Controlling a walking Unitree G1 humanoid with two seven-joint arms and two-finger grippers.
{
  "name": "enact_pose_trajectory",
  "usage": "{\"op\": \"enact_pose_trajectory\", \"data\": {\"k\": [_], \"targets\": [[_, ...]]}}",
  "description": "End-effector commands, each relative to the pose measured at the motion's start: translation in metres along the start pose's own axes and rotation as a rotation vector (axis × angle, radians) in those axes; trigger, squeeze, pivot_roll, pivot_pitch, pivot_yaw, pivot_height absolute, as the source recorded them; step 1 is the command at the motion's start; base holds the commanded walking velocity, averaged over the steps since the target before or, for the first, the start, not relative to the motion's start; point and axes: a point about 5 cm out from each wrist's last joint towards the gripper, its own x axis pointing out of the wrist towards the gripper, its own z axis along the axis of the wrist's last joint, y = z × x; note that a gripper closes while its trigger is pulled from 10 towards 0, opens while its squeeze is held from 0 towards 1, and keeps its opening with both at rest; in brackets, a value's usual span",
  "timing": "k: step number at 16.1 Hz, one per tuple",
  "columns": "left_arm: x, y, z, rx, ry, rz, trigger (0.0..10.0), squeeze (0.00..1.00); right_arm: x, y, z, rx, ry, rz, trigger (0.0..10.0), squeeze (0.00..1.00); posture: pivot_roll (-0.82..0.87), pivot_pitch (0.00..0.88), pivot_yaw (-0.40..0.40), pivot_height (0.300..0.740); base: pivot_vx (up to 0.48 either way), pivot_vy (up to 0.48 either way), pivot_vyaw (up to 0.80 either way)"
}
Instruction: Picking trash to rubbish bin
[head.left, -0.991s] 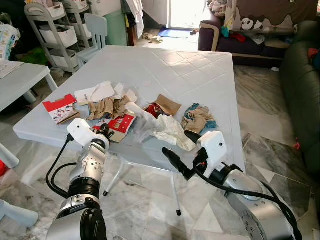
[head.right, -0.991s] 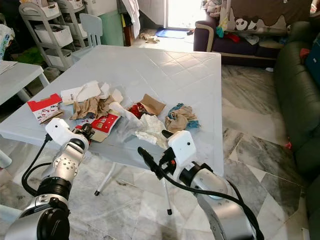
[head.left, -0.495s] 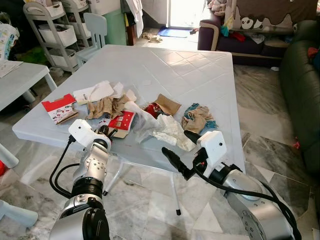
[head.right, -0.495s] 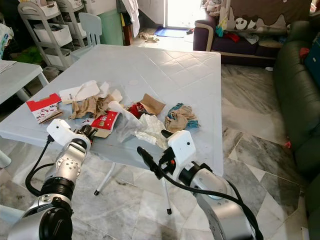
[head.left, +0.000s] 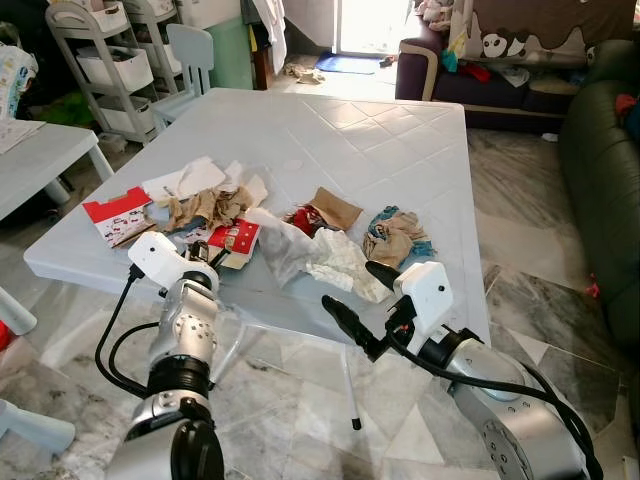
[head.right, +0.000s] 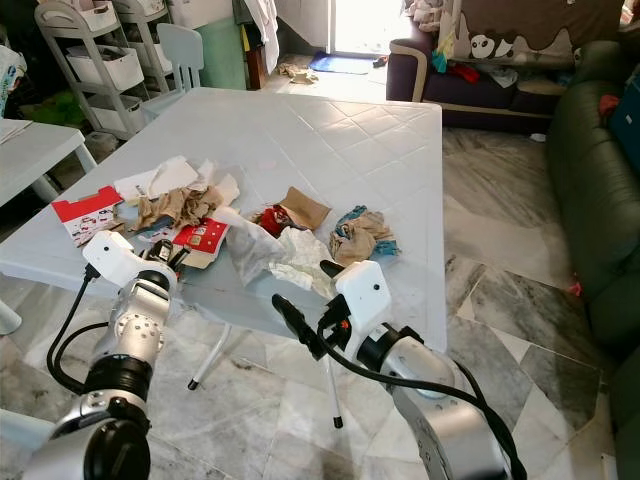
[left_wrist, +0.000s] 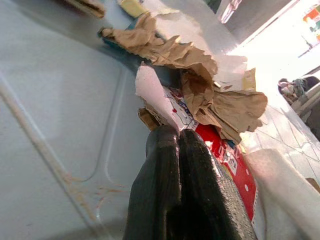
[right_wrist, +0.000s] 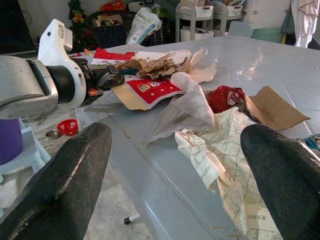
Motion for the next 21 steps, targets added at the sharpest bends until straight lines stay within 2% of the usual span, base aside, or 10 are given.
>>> {"op": "enact_pose_trajectory", "data": {"k": [1, 3, 6, 7, 8, 12, 13, 16, 17, 21], "targets": [[-0.001, -0.008, 0.009, 0.075, -0.057, -0.031, 0.0, 0.00, 0.000, -0.003, 0.004, 0.000, -0.009, -0.006, 10.0, 0.00, -0.18, 0.000, 0.013, 0.740, 0.000, 0.000, 0.00], [-0.008, -0.024, 0.013, 0.178, -0.107, -0.119, 0.0, 0.00, 0.001, -0.004, 0.003, 0.001, -0.009, -0.006, 10.0, 0.00, -0.18, 0.000, 0.011, 0.740, 0.000, 0.000, 0.00], [-0.013, -0.032, 0.011, 0.216, -0.117, -0.173, 0.0, 0.00, 0.001, -0.005, 0.003, 0.002, -0.009, -0.004, 10.0, 0.00, -0.17, 0.000, 0.010, 0.740, 0.000, 0.000, 0.00], [-0.022, -0.048, 0.012, 0.320, -0.157, -0.290, 0.0, 0.00, 0.002, -0.005, 0.003, 0.002, -0.009, -0.003, 10.0, 0.00, -0.17, 0.000, 0.011, 0.740, 0.000, 0.000, 0.00], [-0.026, -0.055, 0.012, 0.362, -0.175, -0.334, 0.0, 0.00, 0.002, -0.005, 0.003, 0.002, -0.009, -0.002, 10.0, 0.00, -0.17, 0.000, 0.010, 0.740, 0.000, 0.000, 0.00], [-0.038, -0.074, 0.014, 0.480, -0.224, -0.443, 0.0, 0.00, 0.003, -0.008, 0.003, 0.015, -0.015, -0.025, 10.0, 0.00, -0.17, 0.000, 0.011, 0.740, 0.000, 0.000, 0.00], [-0.042, -0.077, 0.017, 0.538, -0.254, -0.471, 0.0, 0.00, 0.004, -0.011, 0.001, 0.021, -0.016, -0.055, 10.0, 0.00, -0.17, 0.000, 0.013, 0.740, 0.000, 0.000, 0.00], [-0.047, -0.073, 0.024, 0.666, -0.323, -0.473, 0.0, 0.00, 0.007, -0.016, -0.001, 0.026, -0.016, -0.089, 10.0, 0.00, -0.16, 0.000, 0.017, 0.740, 0.000, 0.000, 0.00], [-0.051, -0.068, 0.031, 0.769, -0.380, -0.467, 0.0, 0.00, 0.009, -0.023, 0.000, 0.032, -0.019, -0.127, 10.0, 0.00, -0.15, 0.000, 0.015, 0.740, 0.000, 0.000, 0.00], [-0.060, -0.047, 0.038, 0.899, -0.405, -0.431, 0.0, 0.00, 0.018, -0.042, 0.003, 0.006, -0.019, -0.174, 10.0, 0.00, -0.13, 0.000, 0.006, 0.740, 0.000, 0.000, 0.00]]}}
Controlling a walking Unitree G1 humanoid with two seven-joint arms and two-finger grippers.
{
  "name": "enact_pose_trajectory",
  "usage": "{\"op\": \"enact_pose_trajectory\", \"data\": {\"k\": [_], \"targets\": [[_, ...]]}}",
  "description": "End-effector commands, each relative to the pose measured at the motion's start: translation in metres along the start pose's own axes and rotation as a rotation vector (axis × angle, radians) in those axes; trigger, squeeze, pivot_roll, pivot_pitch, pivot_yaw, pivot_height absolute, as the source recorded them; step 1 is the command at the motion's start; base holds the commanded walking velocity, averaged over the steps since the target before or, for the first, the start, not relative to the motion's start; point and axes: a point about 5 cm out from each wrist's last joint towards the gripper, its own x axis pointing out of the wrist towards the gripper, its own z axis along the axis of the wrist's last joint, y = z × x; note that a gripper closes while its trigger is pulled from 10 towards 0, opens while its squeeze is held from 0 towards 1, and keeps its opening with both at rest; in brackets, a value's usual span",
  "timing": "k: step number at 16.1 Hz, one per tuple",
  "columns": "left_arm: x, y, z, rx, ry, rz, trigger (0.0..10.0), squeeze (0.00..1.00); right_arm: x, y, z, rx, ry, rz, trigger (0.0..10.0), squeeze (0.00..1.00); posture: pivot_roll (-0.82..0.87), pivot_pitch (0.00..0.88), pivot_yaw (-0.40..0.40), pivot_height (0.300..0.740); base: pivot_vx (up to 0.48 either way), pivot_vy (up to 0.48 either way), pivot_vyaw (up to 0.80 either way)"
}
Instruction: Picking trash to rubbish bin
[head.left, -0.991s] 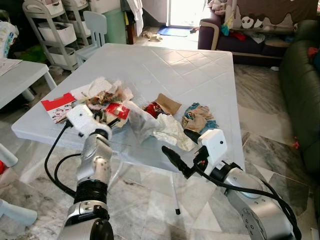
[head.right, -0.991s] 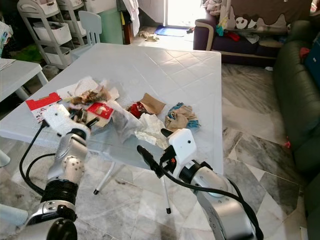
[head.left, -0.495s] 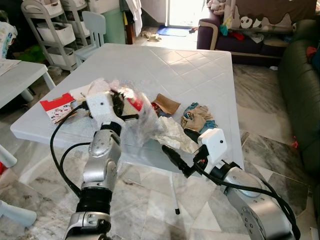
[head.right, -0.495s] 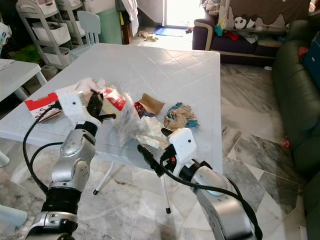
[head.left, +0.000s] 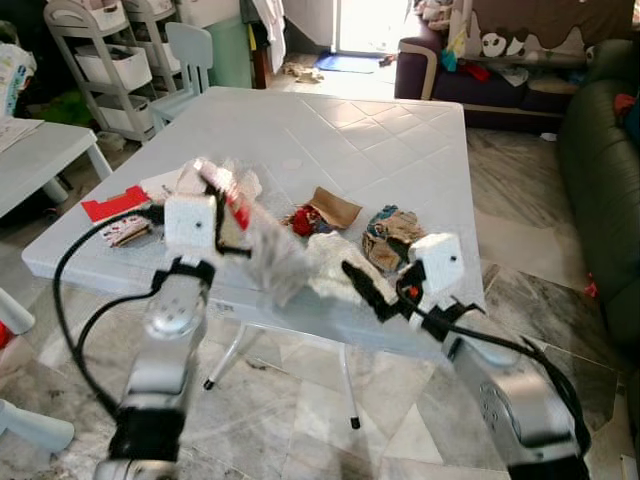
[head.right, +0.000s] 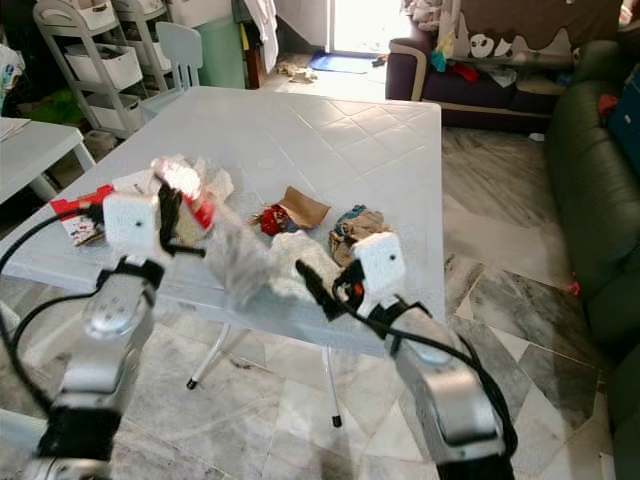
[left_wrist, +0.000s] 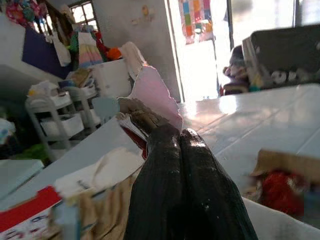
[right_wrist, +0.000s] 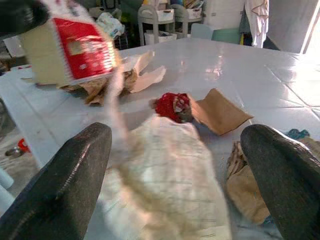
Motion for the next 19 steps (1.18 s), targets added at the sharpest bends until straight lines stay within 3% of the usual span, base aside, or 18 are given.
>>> {"op": "enact_pose_trajectory", "data": {"k": [1, 5, 10, 15, 19], "targets": [[0.000, 0.000, 0.009, 0.043, -0.044, -0.009, 0.0, 0.00, 0.002, -0.005, 0.001, -0.009, -0.006, -0.017, 10.0, 0.00, -0.13, 0.000, 0.004, 0.740, 0.000, 0.000, 0.00], [-0.006, 0.001, 0.012, 0.064, -0.070, 0.002, 0.0, 0.00, 0.016, 0.000, 0.002, -0.008, -0.014, 0.003, 10.0, 0.00, -0.11, 0.000, -0.004, 0.740, 0.000, 0.000, 0.00], [-0.009, -0.005, 0.009, 0.051, -0.056, -0.013, 0.0, 0.00, 0.012, 0.016, -0.013, 0.044, 0.066, 0.165, 10.0, 0.00, -0.12, 0.000, -0.002, 0.740, 0.000, 0.000, 0.00], [-0.009, -0.009, 0.009, 0.051, -0.056, -0.021, 0.0, 0.00, 0.012, 0.023, -0.010, 0.021, 0.071, 0.262, 10.0, 0.00, -0.12, 0.000, -0.008, 0.740, 0.000, 0.000, 0.00], [-0.007, -0.010, 0.011, 0.038, -0.071, 0.002, 0.0, 0.00, 0.019, 0.025, -0.001, -0.016, 0.003, 0.214, 10.0, 0.00, -0.12, 0.000, -0.009, 0.740, 0.000, 0.000, 0.00]]}}
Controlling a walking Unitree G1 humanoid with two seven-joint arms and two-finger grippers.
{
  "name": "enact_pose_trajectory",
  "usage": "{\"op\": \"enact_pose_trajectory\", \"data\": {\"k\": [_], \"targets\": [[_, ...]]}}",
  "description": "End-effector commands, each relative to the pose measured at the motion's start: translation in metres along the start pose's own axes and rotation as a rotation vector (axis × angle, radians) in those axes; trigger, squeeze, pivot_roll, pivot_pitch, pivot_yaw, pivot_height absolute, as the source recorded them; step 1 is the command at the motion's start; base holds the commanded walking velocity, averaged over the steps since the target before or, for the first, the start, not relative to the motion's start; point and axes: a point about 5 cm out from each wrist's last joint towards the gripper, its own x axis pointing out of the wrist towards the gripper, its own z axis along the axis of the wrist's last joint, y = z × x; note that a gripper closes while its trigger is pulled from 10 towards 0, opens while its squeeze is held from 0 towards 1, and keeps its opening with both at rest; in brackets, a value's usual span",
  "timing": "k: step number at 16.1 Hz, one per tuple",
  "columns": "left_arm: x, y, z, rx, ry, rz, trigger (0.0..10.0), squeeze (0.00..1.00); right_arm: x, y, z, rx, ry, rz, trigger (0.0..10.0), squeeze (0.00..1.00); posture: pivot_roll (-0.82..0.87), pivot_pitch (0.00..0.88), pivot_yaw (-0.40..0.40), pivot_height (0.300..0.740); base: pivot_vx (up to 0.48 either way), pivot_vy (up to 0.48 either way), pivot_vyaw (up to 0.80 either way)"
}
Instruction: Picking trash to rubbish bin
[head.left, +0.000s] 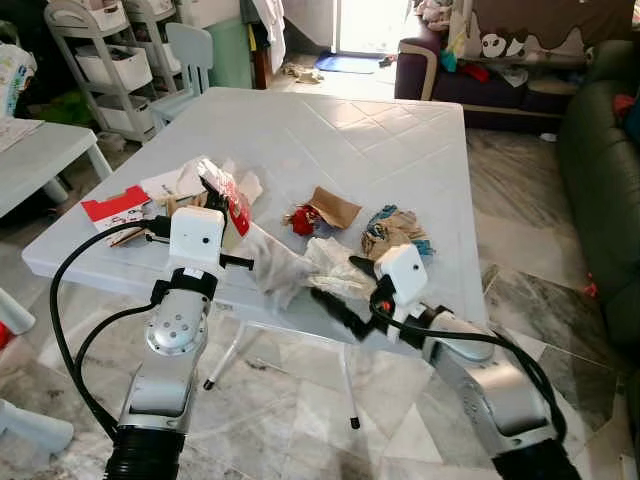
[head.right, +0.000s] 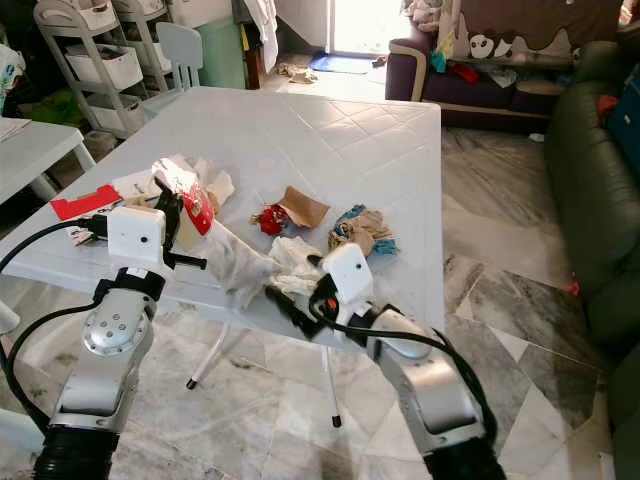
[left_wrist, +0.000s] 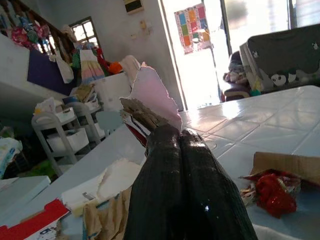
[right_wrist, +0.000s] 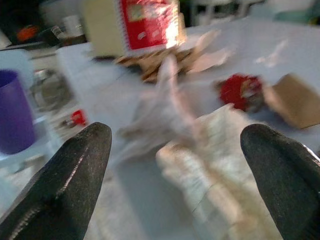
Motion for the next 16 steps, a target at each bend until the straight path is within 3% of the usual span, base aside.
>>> {"op": "enact_pose_trajectory", "data": {"k": [1, 5, 8, 11, 16], "targets": [[0.005, 0.001, 0.008, -0.001, -0.041, 0.020, 0.0, 0.00, 0.010, 0.003, 0.013, -0.049, -0.056, -0.009, 10.0, 0.00, -0.12, 0.000, -0.008, 0.740, 0.000, 0.000, 0.00], [0.015, 0.007, 0.019, 0.031, -0.095, 0.041, 0.0, 0.00, 0.042, 0.026, 0.021, -0.127, -0.100, 0.051, 10.0, 0.00, -0.10, 0.000, -0.009, 0.740, 0.000, 0.000, 0.00], [0.014, 0.025, 0.020, 0.080, -0.092, 0.076, 0.0, 0.00, 0.051, 0.023, 0.015, -0.145, -0.086, 0.030, 10.0, 0.00, -0.08, 0.000, -0.012, 0.740, 0.000, 0.000, 0.00], [-0.003, 0.039, 0.008, 0.128, -0.039, 0.070, 0.0, 0.00, 0.055, 0.008, -0.001, -0.174, -0.016, -0.067, 10.0, 0.00, -0.05, 0.000, -0.010, 0.740, 0.000, 0.000, 0.00], [-0.034, 0.040, -0.002, 0.169, 0.023, 0.021, 0.0, 0.00, 0.064, 0.003, -0.025, -0.152, 0.066, -0.105, 10.0, 0.00, -0.01, 0.000, -0.004, 0.740, 0.000, 0.000, 0.00]]}}
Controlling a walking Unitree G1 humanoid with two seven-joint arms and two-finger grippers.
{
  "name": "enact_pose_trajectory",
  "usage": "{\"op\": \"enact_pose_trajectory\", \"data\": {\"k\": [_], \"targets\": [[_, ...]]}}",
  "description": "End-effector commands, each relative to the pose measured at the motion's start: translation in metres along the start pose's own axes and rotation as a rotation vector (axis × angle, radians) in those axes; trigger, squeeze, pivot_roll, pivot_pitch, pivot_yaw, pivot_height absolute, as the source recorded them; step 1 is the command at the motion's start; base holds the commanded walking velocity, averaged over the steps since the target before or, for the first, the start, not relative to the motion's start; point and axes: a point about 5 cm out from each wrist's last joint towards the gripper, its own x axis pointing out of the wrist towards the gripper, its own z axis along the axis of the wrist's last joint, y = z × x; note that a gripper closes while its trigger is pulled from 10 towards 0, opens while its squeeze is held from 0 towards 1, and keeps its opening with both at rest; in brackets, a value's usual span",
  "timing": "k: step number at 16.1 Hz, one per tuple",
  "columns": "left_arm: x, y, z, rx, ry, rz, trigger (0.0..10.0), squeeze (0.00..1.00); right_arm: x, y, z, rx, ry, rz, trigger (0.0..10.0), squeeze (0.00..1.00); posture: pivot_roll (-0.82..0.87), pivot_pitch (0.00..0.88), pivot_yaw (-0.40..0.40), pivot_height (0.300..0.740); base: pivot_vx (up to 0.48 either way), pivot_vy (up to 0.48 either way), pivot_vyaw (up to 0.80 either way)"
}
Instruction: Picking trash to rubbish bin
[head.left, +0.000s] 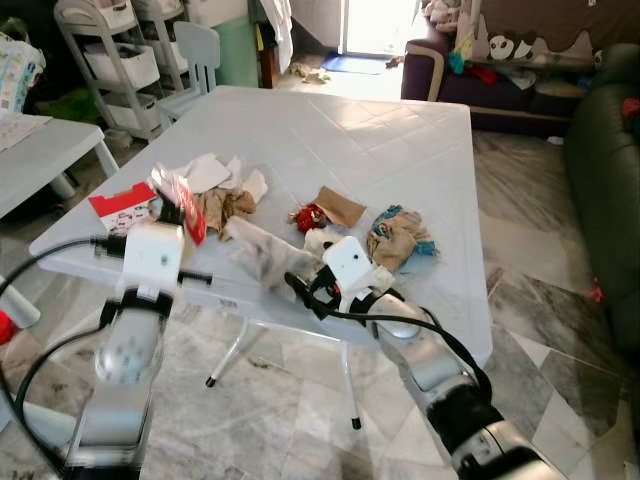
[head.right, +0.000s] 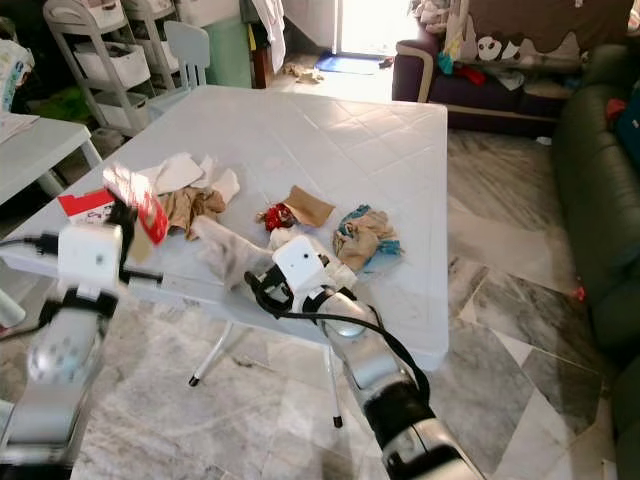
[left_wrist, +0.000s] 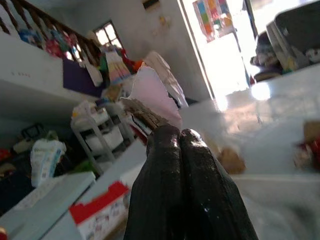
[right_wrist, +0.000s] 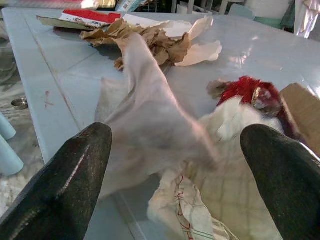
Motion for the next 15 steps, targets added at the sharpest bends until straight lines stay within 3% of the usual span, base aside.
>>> {"op": "enact_pose_trajectory", "data": {"k": [1, 2, 3, 4, 15], "targets": [[-0.003, -0.001, 0.004, 0.014, -0.007, -0.019, 0.0, 0.00, 0.004, 0.000, 0.001, 0.018, -0.009, 0.000, 10.0, 0.00, 0.00, 0.000, -0.003, 0.740, 0.000, 0.000, 0.00], [-0.004, -0.002, 0.004, 0.012, -0.004, -0.021, 0.0, 0.00, 0.005, 0.001, 0.000, 0.037, -0.008, 0.003, 7.6, 0.00, 0.00, 0.000, -0.003, 0.740, 0.000, 0.000, 0.00], [-0.003, -0.003, 0.005, 0.008, -0.004, -0.021, 0.0, 0.00, 0.006, 0.000, 0.000, 0.046, -0.010, 0.000, 1.6, 0.00, 0.00, 0.000, -0.003, 0.740, 0.000, 0.000, 0.00], [-0.002, -0.004, 0.006, 0.005, -0.005, -0.018, 0.0, 0.00, 0.007, 0.000, 0.000, 0.045, -0.015, -0.001, 0.0, 0.00, 0.00, 0.000, -0.002, 0.740, 0.000, 0.000, 0.00], [0.006, -0.009, 0.010, -0.031, -0.017, -0.015, 0.0, 0.00, 0.009, -0.004, -0.001, 0.077, -0.068, -0.042, 0.0, 0.00, -0.01, 0.000, 0.000, 0.740, 0.000, 0.000, 0.00]]}}
